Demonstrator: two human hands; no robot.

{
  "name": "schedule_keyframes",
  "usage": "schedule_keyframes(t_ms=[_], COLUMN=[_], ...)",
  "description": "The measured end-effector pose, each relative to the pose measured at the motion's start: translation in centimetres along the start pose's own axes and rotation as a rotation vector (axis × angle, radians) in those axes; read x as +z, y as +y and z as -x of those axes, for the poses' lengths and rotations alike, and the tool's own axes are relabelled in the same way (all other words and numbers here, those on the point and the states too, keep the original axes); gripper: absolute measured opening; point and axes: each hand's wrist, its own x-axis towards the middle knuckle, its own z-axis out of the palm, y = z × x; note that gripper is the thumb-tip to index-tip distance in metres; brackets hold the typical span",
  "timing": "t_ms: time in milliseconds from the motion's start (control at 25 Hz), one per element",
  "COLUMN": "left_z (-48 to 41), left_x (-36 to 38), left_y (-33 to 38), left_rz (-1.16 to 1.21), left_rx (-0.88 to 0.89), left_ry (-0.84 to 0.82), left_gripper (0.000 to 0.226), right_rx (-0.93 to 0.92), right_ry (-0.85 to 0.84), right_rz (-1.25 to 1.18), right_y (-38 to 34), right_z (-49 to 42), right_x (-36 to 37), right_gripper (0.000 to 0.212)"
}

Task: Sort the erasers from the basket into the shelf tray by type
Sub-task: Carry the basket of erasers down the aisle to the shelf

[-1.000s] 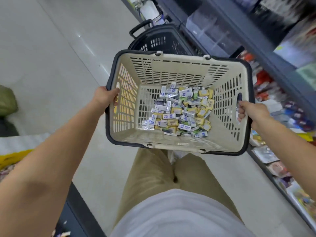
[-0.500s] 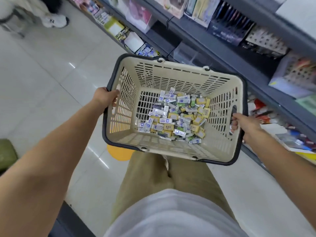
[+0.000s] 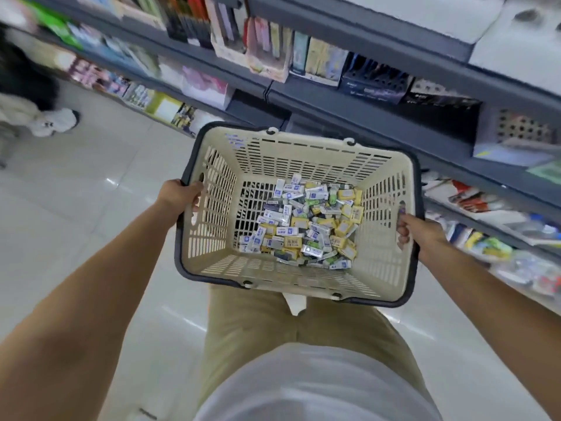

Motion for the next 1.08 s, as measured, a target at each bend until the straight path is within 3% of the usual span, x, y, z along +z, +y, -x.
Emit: schedule_keyframes(t_ms=[320,640,840,1080], left_z=[-13.4,-21.0,-25.6,-29.5], left_x=[-0.2,4.0,8.8,13.8], left_y=[3.2,0.9,-2.8,-7.1], left_rz=[-0.167,-0.234,-0.354,-0.311], left_rx=[0.080,0.122,0.136,0.122], left_ry=[-0.228,-0.298,-0.280,-0.283], left_gripper=[0.021,0.013,0.022,0.018], right_rx=[0.120,0.142,0.183,0.192], right_ry=[0.270,0.298,0.343,0.340], right_rz=[-0.247,-0.206,-0.161,-0.247], right_y=[5.9,10.0,13.5,16.3], right_z=[1.0,-3.5,-9.7,-14.8], right_x=[8.9,13.7,15.2,16.6], right_gripper=[0.013,0.020,0.014,0.015])
